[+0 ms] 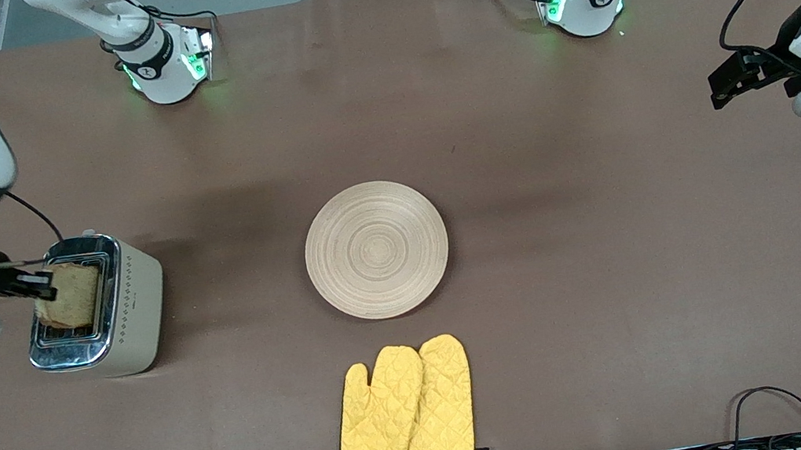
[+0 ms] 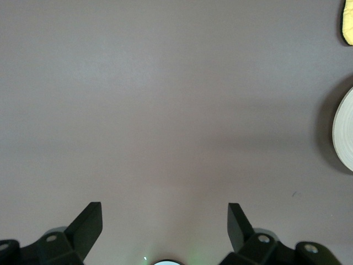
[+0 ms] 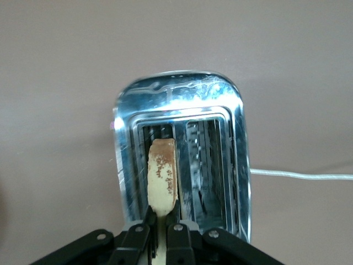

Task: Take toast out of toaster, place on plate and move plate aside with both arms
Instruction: 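Lift the bread out with the right gripper and carry it over the plate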

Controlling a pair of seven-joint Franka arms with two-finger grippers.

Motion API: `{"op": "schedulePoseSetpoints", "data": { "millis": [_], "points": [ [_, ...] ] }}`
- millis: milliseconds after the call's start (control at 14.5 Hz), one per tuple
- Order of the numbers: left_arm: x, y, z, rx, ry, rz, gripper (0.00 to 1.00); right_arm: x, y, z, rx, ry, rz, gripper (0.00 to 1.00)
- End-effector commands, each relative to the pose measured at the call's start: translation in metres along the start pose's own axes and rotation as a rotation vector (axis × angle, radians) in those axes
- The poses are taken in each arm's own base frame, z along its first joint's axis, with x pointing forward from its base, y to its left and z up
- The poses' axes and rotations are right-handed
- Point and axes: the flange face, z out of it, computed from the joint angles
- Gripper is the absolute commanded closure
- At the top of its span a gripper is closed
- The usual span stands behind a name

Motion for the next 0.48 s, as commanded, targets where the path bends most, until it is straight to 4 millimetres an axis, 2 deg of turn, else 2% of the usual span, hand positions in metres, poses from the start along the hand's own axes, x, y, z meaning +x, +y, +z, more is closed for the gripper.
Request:
{"op": "schedulePoseSetpoints", "data": {
  "millis": [0, 138, 413],
  "points": [
    [-0.002, -0.002, -0.005, -0.01, -0.005, 0.013, 0.0, -0.016, -0.035, -0.076, 0.02, -0.012, 0.014, 1.0],
    [-0.002, -0.003, -0.005, -0.01, -0.005, 0.011, 0.0, -0.028, -0.065, -0.09, 0.145, -0.046, 0.113, 1.0],
    [-0.002, -0.005, -0.005, -0.01, -0.005, 0.008, 0.0, -0.044, -0.152, -0.088, 0.177, -0.059, 0.132, 1.0]
  ]
}}
